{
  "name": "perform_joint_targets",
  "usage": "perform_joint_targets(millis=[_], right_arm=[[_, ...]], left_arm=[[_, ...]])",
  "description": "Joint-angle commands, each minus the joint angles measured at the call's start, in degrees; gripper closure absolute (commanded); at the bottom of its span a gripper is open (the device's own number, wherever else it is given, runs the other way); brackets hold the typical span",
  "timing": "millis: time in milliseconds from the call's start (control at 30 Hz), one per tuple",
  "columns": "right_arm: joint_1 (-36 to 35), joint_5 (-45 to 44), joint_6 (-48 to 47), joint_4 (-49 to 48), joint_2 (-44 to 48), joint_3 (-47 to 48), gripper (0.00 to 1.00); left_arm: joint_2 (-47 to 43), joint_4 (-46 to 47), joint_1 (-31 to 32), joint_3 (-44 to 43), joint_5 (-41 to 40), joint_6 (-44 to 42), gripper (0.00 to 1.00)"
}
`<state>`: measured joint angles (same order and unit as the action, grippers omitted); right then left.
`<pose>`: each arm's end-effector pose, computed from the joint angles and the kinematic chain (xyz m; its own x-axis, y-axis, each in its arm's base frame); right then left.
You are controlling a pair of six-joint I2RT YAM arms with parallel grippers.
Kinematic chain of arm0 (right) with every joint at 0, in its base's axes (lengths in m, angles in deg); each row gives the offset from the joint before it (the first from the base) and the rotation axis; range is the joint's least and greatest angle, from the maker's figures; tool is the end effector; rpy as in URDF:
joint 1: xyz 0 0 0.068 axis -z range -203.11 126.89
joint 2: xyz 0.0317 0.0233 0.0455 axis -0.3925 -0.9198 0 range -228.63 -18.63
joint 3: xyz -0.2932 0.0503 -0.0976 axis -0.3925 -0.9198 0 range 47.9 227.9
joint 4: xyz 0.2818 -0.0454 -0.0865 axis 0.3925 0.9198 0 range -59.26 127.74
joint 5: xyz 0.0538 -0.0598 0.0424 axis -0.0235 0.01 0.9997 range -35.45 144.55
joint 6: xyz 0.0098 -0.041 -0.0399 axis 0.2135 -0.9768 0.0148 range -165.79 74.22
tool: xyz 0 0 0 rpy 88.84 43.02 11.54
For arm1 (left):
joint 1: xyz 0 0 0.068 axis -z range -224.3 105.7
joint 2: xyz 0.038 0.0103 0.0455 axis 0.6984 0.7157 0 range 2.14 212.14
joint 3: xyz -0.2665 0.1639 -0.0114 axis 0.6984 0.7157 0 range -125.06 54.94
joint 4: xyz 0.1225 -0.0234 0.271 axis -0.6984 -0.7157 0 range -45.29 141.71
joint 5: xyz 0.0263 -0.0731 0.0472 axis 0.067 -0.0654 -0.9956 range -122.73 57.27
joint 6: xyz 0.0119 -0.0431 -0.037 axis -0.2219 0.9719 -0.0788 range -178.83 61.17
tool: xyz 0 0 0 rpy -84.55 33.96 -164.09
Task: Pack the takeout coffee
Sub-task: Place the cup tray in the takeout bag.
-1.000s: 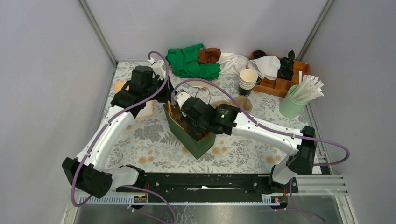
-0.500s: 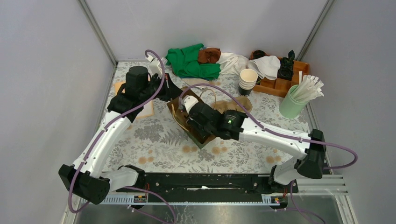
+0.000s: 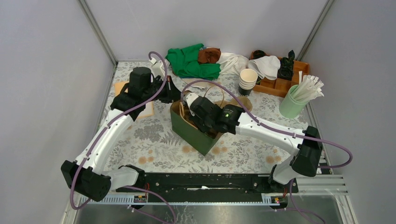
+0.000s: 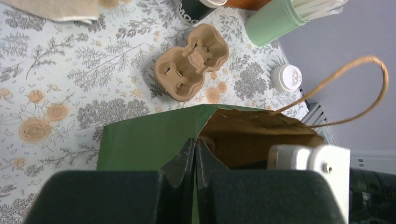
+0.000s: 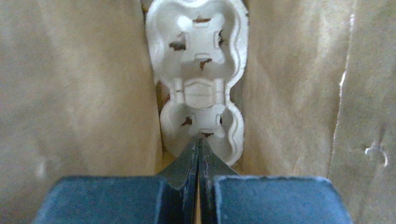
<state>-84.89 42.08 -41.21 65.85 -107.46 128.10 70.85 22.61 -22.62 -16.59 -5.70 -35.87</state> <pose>0.1905 0.3361 0.3563 -0.3886 -0.5596 -0.7320 -0.7580 0.6458 -0.0913 0.2619 -0.1246 0.4228 -0.6549 -0.1136 -0.7471 0.4911 0.6874 -0.5350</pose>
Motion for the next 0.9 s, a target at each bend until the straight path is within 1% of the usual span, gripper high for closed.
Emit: perform_joint_targets(millis=[0, 133, 300, 433, 600, 700, 867], right_arm=[[1.8, 3.7, 0.3, 2.6, -2.4, 2.5, 1.00], [1.9, 3.4, 0.2, 4.7, -4.9, 3.5, 1.00], [1.9, 5.2, 0.2, 6.1, -6.0, 3.1, 1.00], [1.9, 6.7, 0.4, 7.8, -6.3, 2.5, 1.00], [1.9, 7.8, -0.9, 9.0, -6.8, 1.5, 1.00], [2.0, 7.9, -1.7, 10.2, -8.7, 2.0, 1.00], [2.5, 7.8, -2.1, 10.2, -12.0, 3.8, 1.00]], left_arm=[[-1.7, 0.6, -0.1, 2.8, -0.3, 0.1, 0.95], [-1.9, -0.2, -0.2, 4.2, -2.8, -1.3, 0.95], [0.1, -5.2, -0.2, 0.6, -8.4, -4.4, 0.95], [0.3, -6.2, -0.2, -1.5, -10.7, -5.5, 0.95], [0.2, -6.2, -0.2, -3.1, -10.5, -6.7, 0.95], [0.5, -6.2, -0.2, -3.3, -9.1, -7.3, 0.95], [0.0, -6.2, -0.1, -2.6, -9.1, -7.9, 0.95]])
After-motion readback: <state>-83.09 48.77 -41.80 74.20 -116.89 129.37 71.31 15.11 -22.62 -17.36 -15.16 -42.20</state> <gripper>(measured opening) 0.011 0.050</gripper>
